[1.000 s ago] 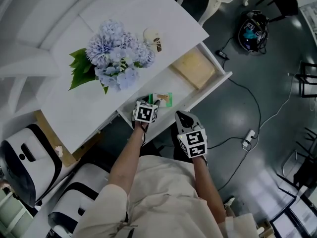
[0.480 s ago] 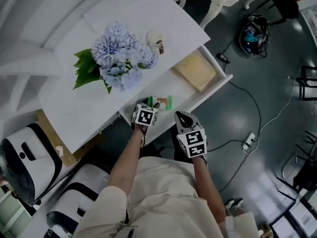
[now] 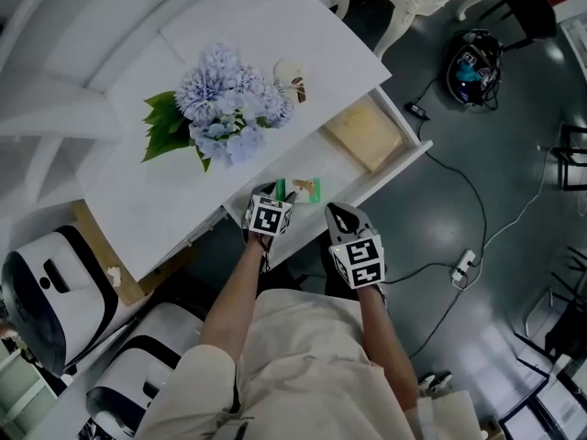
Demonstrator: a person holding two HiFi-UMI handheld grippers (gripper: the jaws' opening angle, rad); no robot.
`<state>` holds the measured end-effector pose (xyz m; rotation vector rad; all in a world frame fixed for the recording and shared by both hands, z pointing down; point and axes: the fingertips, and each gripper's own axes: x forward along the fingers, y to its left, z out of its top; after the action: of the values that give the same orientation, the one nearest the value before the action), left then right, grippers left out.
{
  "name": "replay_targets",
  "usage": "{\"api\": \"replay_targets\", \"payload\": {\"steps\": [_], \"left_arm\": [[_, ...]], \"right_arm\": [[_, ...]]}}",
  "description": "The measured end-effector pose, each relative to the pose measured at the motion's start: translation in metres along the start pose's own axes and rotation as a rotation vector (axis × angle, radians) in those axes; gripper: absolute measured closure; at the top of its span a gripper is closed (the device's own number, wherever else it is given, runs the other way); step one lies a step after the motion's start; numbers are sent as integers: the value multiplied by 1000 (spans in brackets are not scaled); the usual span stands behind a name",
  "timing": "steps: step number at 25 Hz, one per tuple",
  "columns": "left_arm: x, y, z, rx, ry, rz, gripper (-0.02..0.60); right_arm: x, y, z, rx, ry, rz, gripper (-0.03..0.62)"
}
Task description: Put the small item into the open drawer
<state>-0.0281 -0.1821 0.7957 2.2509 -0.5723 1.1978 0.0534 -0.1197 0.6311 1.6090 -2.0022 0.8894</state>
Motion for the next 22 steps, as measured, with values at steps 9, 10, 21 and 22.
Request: {"api": "replay_targets", "payload": {"steps": [9,10,21,22], "left_arm": [[-44,-11,20,-23,-95,30,322],[-50,-12,23,-30,-112,38,322],[-115,-43,37,-158,-265,134,322],[-120,-45,36,-184,-286,137,322]], "right_arm": [[0,-11,-2,-55,25,45,569],[1,-14,-3,-60,32,51,569],[10,-20,-7,-144,80,198,569],[9,-23,-9,-131,84,207,569]]}}
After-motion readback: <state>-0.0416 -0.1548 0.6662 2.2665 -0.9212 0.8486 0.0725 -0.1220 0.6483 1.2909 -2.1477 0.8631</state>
